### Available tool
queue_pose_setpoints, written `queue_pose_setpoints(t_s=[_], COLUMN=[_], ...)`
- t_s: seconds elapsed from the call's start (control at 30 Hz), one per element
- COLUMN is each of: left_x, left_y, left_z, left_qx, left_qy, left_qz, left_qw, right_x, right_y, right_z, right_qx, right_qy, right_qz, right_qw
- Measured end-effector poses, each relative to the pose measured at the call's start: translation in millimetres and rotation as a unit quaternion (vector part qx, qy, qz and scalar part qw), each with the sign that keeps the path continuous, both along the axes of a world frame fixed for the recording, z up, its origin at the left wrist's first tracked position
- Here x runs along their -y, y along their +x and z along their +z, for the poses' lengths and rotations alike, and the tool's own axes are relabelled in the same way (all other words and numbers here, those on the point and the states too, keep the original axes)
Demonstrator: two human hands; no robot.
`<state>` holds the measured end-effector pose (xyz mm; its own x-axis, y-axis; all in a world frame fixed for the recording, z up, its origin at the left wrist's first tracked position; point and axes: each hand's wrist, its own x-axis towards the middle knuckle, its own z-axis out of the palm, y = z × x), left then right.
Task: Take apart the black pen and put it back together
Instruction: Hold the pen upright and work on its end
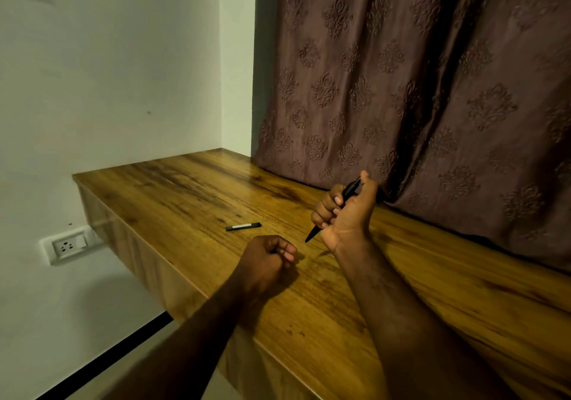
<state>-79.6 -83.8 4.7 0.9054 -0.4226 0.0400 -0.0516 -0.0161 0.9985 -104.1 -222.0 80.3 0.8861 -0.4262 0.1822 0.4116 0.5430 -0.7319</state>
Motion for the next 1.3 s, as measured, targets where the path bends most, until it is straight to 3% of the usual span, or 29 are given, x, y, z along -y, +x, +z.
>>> queue_pose_setpoints(t_s=[0.3,0.87,1.3], left_x=[-1.4,0.7,-1.6], left_y=[1.0,2.0,0.7], left_z=[-0.8,-0.5,0.7], left_qx=[0.034,-0.001,0.035], left_qy=[0.007,-0.037,0.000], left_qz=[0.006,0.011,0.017], left_qw=[0.999,0.999,0.999], right_x=[-0.2,-3.5,-3.0], right_y=[0.2,-0.1,0.4], right_z=[0.0,-1.8,-1.7], right_qx=[0.001,0.006,0.003], right_qy=[-0.004,-0.003,0.005], right_qz=[-0.001,0.024,0.020], right_qw=[1.000,1.000,1.000])
